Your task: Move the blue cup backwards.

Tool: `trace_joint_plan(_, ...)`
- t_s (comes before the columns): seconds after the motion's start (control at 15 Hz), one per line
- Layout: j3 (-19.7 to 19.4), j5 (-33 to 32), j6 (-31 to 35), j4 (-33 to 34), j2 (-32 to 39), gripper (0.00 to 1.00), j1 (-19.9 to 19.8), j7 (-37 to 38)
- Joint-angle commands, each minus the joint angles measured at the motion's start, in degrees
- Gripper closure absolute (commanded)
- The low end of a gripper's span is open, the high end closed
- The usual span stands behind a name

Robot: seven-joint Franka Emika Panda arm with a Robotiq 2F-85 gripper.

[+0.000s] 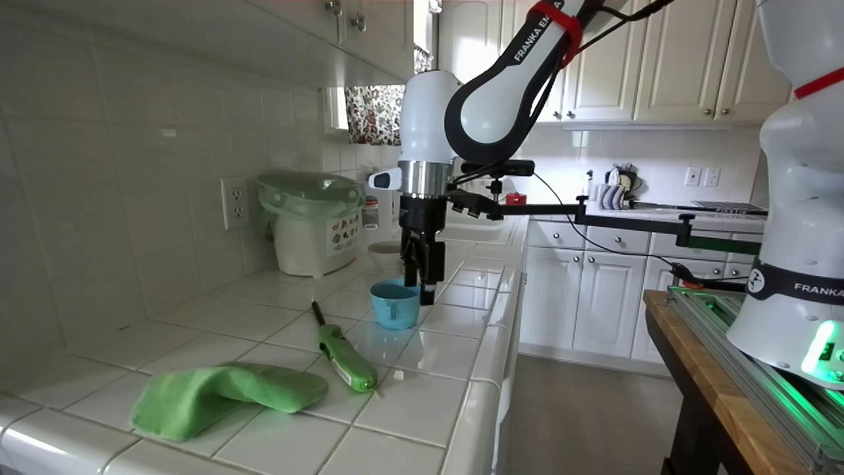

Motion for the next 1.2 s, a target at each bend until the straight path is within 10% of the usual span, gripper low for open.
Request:
trace_joint_plan(0.0,0.85,-0.3,0.42,0.94,0.91,0.34,-1.25,-6.29)
trace_joint_plan(0.53,1.24,-0.41,0.28,1.7,1.98,0.97,-1.18,-8.07)
trace_joint_plan(1.13,0.1,-2.55,-1.24,6.28,2.51,0.99,-1.31,-7.62)
